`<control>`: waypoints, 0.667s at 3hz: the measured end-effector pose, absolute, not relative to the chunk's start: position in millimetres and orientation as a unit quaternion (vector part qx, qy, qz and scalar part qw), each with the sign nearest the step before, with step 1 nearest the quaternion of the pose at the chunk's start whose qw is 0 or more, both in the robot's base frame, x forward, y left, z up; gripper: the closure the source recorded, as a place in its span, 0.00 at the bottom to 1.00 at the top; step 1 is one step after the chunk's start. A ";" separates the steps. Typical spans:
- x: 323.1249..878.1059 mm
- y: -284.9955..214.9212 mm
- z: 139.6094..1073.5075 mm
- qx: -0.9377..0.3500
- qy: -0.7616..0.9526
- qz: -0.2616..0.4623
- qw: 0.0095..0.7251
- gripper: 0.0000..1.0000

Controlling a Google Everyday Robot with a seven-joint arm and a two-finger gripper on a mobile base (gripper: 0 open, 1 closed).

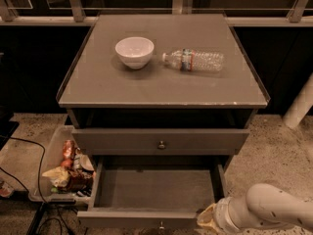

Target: Close middle drawer

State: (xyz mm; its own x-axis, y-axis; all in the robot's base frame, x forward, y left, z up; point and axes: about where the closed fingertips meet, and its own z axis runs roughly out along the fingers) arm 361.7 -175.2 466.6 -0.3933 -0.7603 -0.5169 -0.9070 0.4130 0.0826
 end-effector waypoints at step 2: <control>341.6 -162.2 417.3 -0.497 0.825 0.208 0.173 1.00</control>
Offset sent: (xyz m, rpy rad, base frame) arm -0.0270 0.0168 -0.0752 0.0195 0.1249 -0.0207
